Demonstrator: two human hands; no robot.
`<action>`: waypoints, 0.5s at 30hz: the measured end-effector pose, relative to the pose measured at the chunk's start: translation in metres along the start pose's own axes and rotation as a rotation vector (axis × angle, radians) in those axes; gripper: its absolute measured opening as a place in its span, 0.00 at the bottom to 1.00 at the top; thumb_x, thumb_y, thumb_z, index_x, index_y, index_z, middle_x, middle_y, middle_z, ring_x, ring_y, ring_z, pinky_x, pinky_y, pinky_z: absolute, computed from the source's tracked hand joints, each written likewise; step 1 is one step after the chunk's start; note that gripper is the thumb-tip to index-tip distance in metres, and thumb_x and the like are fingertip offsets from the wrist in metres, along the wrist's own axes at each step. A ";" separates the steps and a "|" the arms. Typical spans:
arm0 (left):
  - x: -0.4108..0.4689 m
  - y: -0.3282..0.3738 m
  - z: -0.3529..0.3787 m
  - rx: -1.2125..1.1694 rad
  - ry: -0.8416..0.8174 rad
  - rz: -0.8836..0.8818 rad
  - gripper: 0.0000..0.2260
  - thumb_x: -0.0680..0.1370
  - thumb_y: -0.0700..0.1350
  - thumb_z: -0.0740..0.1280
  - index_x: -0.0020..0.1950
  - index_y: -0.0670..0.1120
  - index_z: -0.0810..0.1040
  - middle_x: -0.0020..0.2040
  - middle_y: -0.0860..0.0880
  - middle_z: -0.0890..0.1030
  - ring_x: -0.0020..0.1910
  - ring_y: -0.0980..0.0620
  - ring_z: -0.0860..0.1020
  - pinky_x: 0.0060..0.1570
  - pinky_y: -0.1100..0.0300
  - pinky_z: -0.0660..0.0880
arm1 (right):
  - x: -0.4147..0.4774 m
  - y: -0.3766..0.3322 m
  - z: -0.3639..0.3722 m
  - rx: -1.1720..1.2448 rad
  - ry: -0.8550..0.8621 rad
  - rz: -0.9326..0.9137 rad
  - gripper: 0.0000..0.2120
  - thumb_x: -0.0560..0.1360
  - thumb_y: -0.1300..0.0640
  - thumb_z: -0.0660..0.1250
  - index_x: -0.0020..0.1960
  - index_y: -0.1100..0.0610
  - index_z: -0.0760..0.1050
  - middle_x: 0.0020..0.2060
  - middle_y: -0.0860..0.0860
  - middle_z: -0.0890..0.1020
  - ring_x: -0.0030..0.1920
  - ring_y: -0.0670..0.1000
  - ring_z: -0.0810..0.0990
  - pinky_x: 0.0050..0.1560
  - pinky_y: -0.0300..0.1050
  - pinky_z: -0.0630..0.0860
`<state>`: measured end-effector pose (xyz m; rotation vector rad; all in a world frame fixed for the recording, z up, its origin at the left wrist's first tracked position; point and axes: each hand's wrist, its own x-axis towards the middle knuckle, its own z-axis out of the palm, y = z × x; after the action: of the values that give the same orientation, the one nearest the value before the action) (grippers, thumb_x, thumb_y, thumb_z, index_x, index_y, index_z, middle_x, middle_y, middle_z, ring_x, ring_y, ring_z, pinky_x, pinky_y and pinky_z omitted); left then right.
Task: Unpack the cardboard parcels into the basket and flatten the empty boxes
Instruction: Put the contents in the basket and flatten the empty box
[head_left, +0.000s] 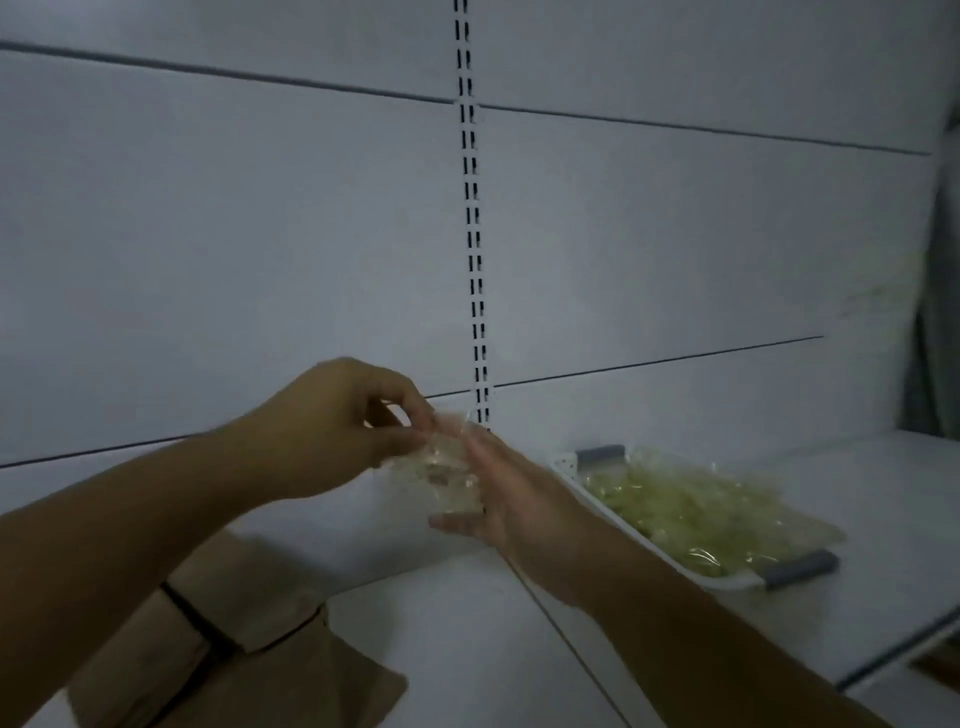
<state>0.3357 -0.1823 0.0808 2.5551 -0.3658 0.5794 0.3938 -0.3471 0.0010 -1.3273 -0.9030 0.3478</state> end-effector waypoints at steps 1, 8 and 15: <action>0.006 0.006 0.002 -0.033 0.009 0.056 0.08 0.71 0.39 0.72 0.37 0.52 0.82 0.43 0.59 0.84 0.34 0.59 0.81 0.35 0.64 0.78 | -0.008 -0.015 -0.011 -0.118 0.027 -0.038 0.22 0.72 0.38 0.58 0.63 0.44 0.74 0.58 0.45 0.79 0.57 0.45 0.78 0.57 0.46 0.78; 0.062 0.043 0.027 -0.132 0.040 0.200 0.06 0.72 0.39 0.72 0.36 0.48 0.80 0.46 0.57 0.82 0.43 0.62 0.81 0.44 0.68 0.78 | -0.074 -0.084 -0.115 -0.459 0.473 -0.029 0.10 0.74 0.51 0.65 0.46 0.54 0.84 0.44 0.53 0.85 0.45 0.51 0.83 0.46 0.43 0.79; 0.094 0.060 0.056 -0.211 -0.096 0.127 0.01 0.71 0.39 0.73 0.40 0.43 0.82 0.45 0.48 0.84 0.40 0.52 0.83 0.43 0.57 0.82 | -0.112 -0.092 -0.166 -0.579 0.323 0.106 0.14 0.73 0.49 0.65 0.57 0.48 0.79 0.45 0.54 0.85 0.43 0.53 0.83 0.42 0.41 0.79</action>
<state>0.4151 -0.2753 0.1040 2.3740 -0.5937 0.4381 0.4213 -0.5603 0.0496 -1.9036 -0.6801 -0.0630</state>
